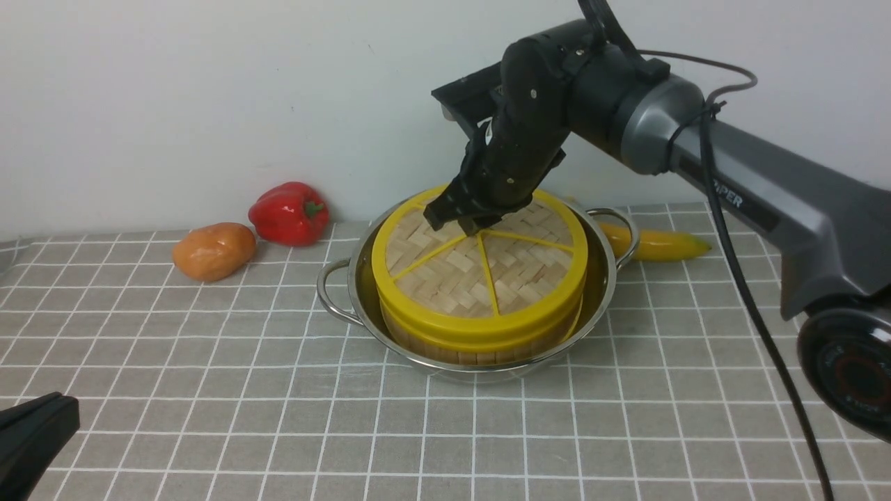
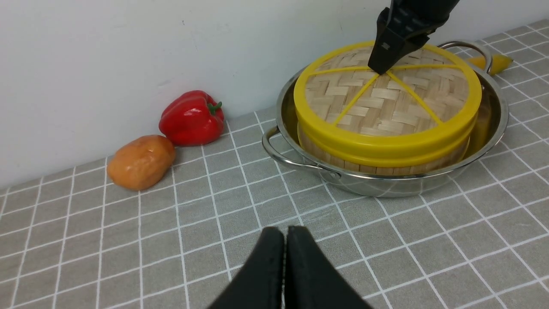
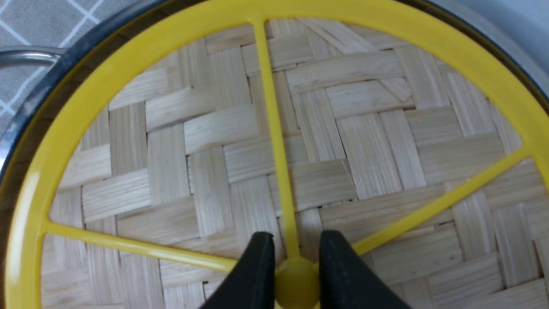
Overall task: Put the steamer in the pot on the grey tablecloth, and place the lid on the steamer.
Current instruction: 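Place the bamboo steamer lid onto the steamer basket in the pot with the right gripper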
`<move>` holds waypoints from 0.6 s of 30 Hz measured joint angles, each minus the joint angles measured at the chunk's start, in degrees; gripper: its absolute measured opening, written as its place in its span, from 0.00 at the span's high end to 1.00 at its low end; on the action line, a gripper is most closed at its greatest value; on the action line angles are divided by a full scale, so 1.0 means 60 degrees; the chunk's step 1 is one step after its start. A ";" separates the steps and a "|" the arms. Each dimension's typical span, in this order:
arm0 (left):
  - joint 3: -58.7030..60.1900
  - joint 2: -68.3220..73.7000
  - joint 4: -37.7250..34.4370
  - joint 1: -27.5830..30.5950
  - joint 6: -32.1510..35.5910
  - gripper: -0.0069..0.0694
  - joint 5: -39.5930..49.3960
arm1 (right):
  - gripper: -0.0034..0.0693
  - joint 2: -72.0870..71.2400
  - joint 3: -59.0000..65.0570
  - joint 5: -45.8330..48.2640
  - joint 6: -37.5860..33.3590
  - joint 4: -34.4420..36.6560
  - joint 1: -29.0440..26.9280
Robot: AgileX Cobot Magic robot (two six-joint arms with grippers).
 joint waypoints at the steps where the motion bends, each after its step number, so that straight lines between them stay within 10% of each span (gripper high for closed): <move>1: 0.0000 0.0000 0.0000 0.0000 0.0000 0.91 0.0000 | 0.75 0.0000 0.0000 0.0000 0.0000 0.0000 0.0000; 18: 0.0000 0.0000 0.0000 0.0000 0.0000 0.91 0.0000 | 0.75 -0.0070 0.0031 0.0225 0.0024 0.0021 -0.0010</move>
